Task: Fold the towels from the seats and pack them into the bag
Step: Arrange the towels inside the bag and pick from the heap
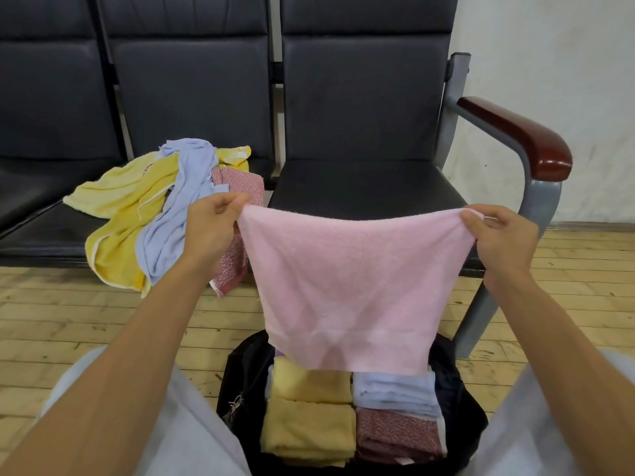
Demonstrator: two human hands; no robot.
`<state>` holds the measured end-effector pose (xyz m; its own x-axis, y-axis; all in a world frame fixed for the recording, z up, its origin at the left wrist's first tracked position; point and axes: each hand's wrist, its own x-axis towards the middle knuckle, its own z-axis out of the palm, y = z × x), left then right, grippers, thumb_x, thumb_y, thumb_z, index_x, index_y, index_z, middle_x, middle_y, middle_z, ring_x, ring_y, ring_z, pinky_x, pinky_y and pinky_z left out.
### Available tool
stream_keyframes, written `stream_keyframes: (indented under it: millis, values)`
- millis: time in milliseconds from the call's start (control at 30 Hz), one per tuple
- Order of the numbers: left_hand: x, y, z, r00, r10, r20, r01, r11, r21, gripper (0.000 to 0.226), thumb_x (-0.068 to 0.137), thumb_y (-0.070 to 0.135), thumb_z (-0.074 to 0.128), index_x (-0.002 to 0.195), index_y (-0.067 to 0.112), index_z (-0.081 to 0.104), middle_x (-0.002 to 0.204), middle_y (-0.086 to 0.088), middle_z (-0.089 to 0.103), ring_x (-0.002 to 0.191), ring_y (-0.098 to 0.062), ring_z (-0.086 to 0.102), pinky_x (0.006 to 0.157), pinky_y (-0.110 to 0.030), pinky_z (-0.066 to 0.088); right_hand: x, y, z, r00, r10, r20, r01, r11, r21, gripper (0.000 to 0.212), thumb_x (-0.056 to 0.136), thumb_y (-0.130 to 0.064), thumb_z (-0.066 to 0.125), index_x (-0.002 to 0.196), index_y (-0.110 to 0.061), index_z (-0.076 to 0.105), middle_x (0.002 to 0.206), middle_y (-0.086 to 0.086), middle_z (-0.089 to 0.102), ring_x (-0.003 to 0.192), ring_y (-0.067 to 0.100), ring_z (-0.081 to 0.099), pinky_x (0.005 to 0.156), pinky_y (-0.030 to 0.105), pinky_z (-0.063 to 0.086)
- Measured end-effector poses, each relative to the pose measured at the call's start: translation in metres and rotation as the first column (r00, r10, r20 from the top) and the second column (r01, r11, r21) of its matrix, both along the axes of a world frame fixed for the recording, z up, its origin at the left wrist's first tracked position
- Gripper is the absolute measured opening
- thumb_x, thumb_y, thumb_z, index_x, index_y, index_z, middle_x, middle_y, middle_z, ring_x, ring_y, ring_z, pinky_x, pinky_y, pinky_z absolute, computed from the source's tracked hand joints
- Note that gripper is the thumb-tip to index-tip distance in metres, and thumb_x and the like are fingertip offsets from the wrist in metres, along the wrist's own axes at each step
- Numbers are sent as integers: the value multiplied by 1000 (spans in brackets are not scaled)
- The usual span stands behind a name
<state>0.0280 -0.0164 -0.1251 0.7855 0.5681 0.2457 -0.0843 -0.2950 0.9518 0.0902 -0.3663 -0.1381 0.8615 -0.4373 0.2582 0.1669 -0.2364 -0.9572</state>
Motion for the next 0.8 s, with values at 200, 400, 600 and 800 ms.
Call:
stream_keyframes:
  millis: [200,400,600,800]
  values:
    - [-3,3,-2,1000,-30,3,29,993,117,28,86,8,70,114,11,70,109,-5,68,93,-15,61,89,-30,54,2,-2,-2,1000,25,-7,-25,999,32,21,88,-16,71,108,-14,74,98,-7,65,84,3,57,76,18,49]
    - [-7,-3,-5,988,154,23,-149,893,425,21,86,11,70,106,5,73,92,-6,67,81,-11,54,69,-7,38,2,-3,-2,991,128,-34,-130,990,-56,33,81,-9,76,114,-13,70,106,-4,65,93,12,61,74,16,50]
    - [-3,-3,-10,974,213,78,-226,876,426,19,89,17,67,103,4,71,100,-11,68,89,-20,59,84,-27,42,-2,-1,-2,999,44,30,-27,900,-435,14,89,-13,70,101,-9,74,93,0,64,82,10,55,64,7,36]
    - [2,-12,-9,974,220,45,-222,912,344,13,94,16,61,100,5,63,105,-5,51,91,-15,49,80,-19,34,8,8,6,999,-4,37,17,930,-367,4,96,-14,61,96,-17,57,92,-1,58,80,14,58,63,13,42]
